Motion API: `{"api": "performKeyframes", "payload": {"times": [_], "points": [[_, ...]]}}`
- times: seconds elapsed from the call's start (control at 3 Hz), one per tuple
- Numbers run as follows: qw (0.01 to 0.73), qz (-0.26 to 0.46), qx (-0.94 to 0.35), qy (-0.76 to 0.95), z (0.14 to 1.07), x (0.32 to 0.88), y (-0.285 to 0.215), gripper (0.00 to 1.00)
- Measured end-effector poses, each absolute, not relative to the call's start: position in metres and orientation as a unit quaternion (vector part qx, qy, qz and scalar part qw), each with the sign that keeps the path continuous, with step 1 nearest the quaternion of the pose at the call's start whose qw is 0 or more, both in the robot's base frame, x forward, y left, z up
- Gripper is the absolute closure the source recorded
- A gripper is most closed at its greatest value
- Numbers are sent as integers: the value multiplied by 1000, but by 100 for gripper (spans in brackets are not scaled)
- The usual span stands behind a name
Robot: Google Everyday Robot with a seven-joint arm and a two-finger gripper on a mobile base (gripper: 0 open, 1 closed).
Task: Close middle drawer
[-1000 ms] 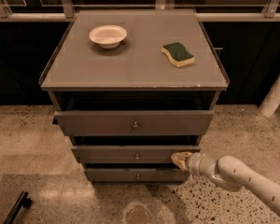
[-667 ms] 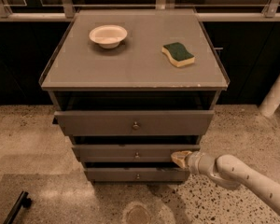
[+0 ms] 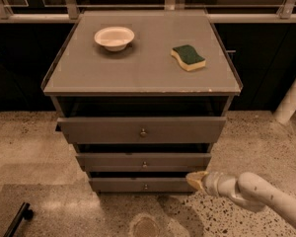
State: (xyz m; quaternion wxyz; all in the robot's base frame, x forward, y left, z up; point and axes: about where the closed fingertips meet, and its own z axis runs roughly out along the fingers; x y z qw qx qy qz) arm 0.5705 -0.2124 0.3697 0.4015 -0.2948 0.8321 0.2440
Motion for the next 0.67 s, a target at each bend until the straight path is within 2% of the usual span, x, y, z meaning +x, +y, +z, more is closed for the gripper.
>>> {"api": "performKeyframes", "payload": {"times": [0.33, 0.67], "points": [[379, 258, -269, 847, 382, 496, -245, 100], [373, 261, -256, 853, 378, 470, -252, 81]]}}
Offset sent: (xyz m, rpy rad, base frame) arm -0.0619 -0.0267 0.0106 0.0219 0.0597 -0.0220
